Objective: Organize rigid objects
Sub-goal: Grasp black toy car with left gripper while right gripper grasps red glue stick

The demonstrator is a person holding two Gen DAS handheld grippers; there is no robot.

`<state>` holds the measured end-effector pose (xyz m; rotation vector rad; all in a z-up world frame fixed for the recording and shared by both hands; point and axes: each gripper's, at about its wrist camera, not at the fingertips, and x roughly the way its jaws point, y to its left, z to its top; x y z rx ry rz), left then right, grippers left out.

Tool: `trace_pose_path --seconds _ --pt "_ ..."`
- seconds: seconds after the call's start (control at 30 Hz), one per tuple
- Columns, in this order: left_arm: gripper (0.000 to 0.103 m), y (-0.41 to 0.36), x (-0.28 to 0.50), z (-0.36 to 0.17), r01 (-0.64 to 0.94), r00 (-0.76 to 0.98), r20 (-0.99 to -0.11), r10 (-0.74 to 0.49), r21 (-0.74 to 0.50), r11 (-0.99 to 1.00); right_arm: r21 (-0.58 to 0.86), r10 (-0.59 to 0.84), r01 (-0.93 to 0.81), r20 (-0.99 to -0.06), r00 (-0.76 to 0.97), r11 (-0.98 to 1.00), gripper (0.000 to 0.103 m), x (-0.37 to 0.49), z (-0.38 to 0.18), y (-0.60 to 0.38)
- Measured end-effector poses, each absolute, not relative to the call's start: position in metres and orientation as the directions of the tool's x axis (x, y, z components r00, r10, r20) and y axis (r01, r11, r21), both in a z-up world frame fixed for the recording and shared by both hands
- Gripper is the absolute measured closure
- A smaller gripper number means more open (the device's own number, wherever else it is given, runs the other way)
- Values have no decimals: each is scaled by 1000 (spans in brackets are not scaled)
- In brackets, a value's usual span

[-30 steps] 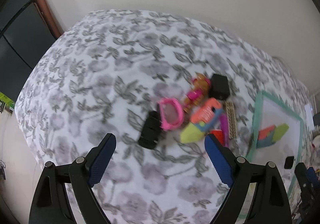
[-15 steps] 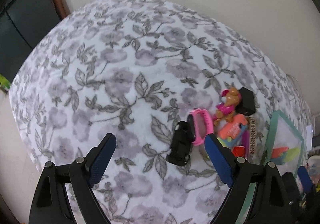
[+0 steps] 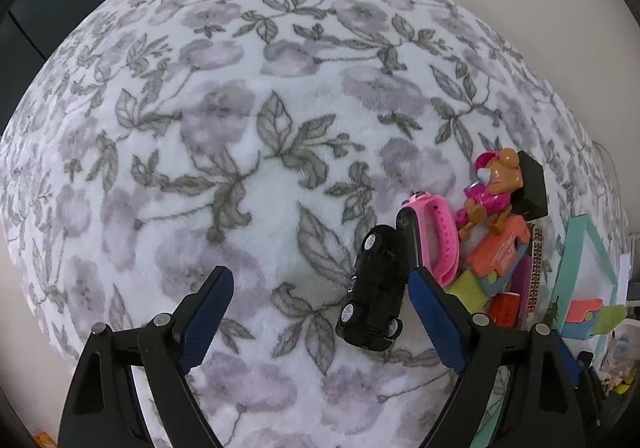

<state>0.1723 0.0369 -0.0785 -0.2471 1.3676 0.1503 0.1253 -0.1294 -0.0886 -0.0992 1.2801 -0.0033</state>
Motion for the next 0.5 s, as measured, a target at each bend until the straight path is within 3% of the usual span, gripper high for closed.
trace_pose_path --seconds 0.17,0.23,0.27,0.5 --pt "19 35 175 -84 -239 197 -979 -42 -89 967 -67 -55 -40 -967 247 997 57 126 -104 -134" --pt "36 33 176 -86 -229 204 -978 -48 -96 969 -60 -49 -39 -969 241 997 59 126 -106 -134" --pt "39 33 177 -87 -226 204 -978 -52 -99 969 -61 -49 -42 -969 242 997 61 126 -107 -133" --pt "48 21 182 -87 -186 221 -973 -62 -104 977 -55 -39 -58 -970 241 997 63 127 -105 -128"
